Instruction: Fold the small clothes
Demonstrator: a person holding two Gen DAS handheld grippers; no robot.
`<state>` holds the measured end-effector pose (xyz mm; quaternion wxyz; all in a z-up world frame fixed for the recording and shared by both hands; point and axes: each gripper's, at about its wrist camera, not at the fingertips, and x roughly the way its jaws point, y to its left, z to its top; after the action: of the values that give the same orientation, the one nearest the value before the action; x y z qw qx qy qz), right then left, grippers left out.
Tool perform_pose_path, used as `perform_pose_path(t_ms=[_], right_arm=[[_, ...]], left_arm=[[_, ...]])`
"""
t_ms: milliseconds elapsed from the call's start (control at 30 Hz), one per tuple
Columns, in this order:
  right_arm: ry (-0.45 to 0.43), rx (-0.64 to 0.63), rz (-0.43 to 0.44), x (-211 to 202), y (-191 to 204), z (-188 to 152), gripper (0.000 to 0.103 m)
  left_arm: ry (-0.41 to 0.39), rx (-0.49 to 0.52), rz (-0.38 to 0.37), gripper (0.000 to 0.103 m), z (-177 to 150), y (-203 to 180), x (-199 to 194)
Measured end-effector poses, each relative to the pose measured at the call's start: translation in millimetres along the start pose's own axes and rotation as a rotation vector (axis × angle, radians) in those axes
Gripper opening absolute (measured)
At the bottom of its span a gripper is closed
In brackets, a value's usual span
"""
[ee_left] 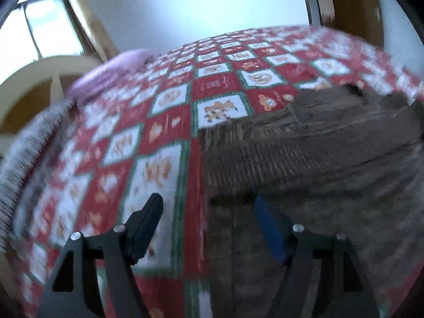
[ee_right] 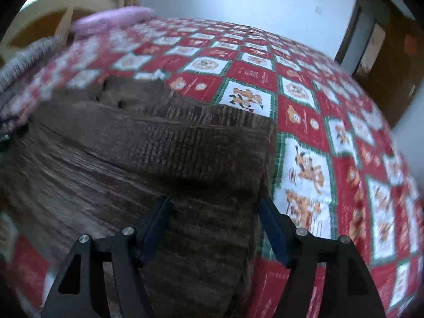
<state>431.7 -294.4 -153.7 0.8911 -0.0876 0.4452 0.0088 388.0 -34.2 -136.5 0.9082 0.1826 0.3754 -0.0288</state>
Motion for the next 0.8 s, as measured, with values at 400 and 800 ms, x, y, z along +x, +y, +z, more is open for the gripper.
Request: perform_pose_path(t_ms=[400, 800], right_arm=[[-0.203, 0.25, -0.043, -23.6, -67.4, 71.7, 0.07], [-0.049, 0.136, 0.077, 5.6, -7.0, 18.4, 0.07]], left_arm=[[0.062, -0.22, 0.122, 0.102, 24.5, 70.1, 37.0], [0.218, -0.343, -0.049, 0.103, 65.5, 75.4, 73.3]])
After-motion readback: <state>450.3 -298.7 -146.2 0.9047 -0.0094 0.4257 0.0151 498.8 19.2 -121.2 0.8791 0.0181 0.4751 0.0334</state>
